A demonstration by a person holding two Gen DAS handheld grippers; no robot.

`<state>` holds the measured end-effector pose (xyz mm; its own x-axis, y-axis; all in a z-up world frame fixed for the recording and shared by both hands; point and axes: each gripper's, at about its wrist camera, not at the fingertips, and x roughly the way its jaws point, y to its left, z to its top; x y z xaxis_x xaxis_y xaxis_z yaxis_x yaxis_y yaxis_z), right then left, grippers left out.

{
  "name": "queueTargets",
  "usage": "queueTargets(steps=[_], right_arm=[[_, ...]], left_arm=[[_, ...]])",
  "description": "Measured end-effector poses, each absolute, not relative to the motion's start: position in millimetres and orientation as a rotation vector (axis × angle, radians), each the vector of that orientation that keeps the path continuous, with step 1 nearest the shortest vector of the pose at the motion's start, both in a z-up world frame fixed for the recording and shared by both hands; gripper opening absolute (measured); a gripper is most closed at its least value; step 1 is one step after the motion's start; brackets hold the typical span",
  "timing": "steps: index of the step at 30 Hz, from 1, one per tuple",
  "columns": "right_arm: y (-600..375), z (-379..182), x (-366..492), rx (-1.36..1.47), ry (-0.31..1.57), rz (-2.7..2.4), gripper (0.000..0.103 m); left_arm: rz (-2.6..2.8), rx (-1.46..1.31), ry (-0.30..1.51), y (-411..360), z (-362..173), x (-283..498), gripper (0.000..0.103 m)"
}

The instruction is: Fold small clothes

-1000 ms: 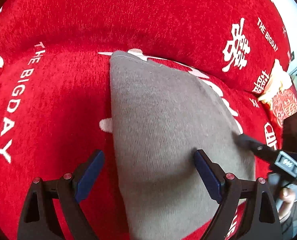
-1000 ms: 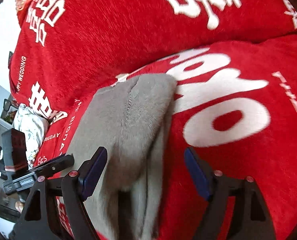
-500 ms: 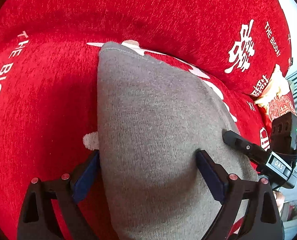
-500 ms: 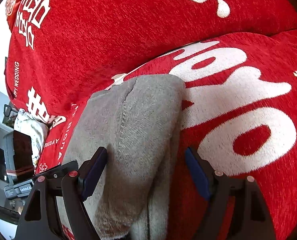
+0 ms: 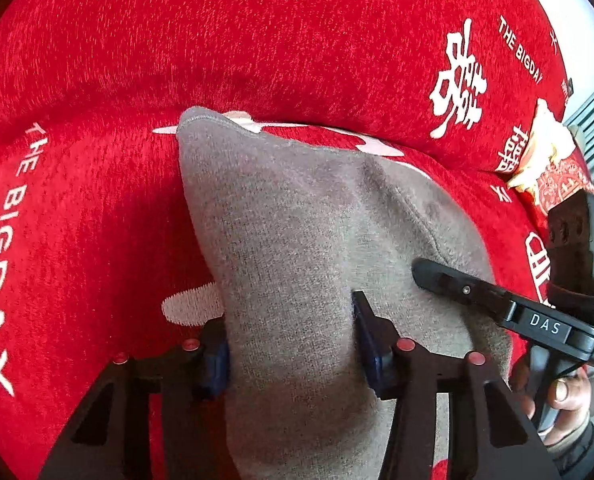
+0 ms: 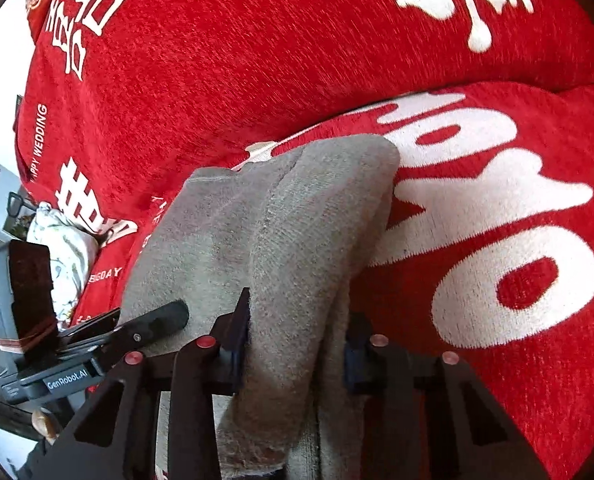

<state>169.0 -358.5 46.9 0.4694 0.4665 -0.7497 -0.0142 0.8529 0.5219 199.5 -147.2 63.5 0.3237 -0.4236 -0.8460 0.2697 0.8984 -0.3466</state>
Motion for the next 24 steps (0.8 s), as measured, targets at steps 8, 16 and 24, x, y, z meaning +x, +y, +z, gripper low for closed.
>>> queueTargets(steps=[8, 16, 24], right_arm=[[-343, 68, 161, 0.434, 1.034, 0.285, 0.037], [-321, 78, 144, 0.395, 1.046, 0.288, 0.037], [-298, 84, 120, 0.359, 1.046, 0.300, 0.037]], left_arm=[[-0.438, -0.164, 1.156, -137, 72, 190, 0.049], [-0.420, -0.157, 1.146, -120, 81, 166, 0.049], [-0.406, -0.160, 1.129, -97, 85, 133, 0.049]])
